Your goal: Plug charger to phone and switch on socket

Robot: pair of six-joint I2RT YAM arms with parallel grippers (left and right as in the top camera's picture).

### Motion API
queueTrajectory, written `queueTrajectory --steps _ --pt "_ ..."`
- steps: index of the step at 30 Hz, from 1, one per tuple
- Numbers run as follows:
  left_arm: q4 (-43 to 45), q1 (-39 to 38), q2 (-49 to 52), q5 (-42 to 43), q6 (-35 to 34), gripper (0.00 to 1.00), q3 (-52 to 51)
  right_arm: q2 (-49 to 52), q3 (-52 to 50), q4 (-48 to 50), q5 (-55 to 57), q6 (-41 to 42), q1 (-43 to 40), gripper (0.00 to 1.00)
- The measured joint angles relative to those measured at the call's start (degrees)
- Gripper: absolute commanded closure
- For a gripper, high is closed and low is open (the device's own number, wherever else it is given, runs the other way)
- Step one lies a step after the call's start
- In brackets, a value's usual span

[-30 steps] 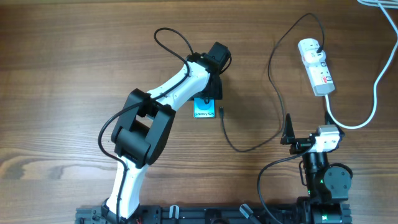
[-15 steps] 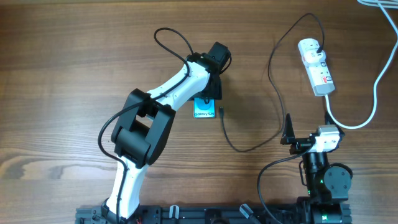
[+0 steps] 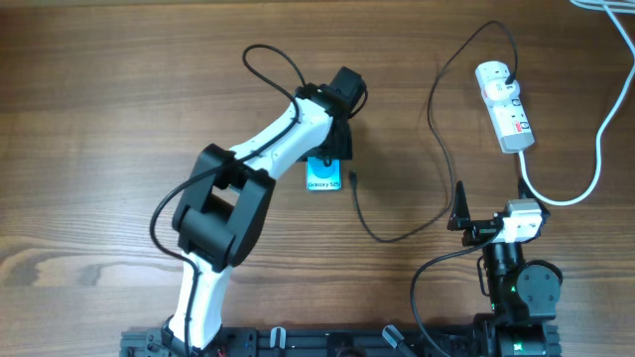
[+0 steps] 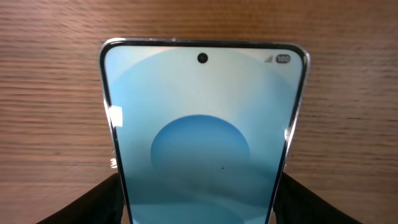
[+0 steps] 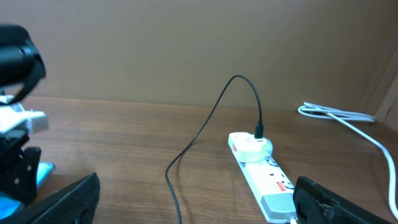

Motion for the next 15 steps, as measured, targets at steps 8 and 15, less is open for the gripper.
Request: queueTrajectory --steps 8,15 --pt "-2.1 3.1 -6.0 0.1 0.0 0.32 0.0 0.0 0.0 0.0 0.0 0.0 0.0 0.0" --pt "-2.4 4.7 -7.7 0.9 0.0 0.28 0.0 0.0 0.0 0.0 0.0 0.0 0.0 0.0"
